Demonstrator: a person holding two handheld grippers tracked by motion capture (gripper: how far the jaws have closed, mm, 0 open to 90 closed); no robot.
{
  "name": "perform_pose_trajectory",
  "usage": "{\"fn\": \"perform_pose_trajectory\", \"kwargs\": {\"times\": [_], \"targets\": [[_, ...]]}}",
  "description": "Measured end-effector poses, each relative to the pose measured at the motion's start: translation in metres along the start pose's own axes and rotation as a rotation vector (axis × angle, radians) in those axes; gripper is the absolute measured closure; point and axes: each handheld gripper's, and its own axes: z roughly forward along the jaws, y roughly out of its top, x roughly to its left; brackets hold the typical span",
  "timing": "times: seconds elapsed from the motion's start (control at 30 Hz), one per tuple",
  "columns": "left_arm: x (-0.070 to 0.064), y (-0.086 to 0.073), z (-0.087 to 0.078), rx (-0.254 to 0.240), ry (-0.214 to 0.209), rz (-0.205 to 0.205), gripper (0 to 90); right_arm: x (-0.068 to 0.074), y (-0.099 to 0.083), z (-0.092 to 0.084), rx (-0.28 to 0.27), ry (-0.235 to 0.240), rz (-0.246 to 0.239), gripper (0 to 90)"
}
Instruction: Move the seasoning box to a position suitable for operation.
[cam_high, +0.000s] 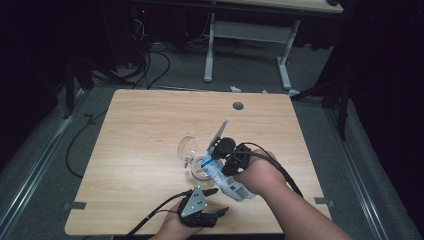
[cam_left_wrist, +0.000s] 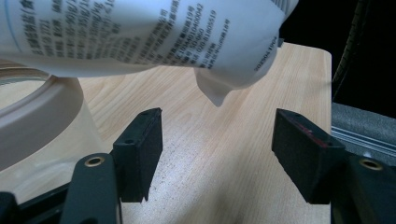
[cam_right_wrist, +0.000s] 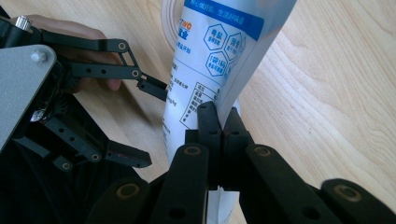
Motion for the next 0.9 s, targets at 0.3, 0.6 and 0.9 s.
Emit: {"fn": "perform_pose_trajectory", "kwargs": {"times": [0.3, 0.6, 0.9], "targets": [[-0.002, 0.001, 0.005, 0.009, -0.002, -0.001, 33.1, 0.004, -0.002, 0.000, 0.002, -0.002, -0.003, 90.0], [-0.007, 0.007, 0.015, -0.008, -0.005, -0.015, 27.8, 0.007, -0.002, -0.001, -0.003, 0.006, 0.002, 90.0], [-0.009, 0.009, 0.026, -0.024, 0.015, -0.046, 24.8, 0.007, 0.000, 0.003, 0.010, 0.016, 0.016, 90.0]]}}
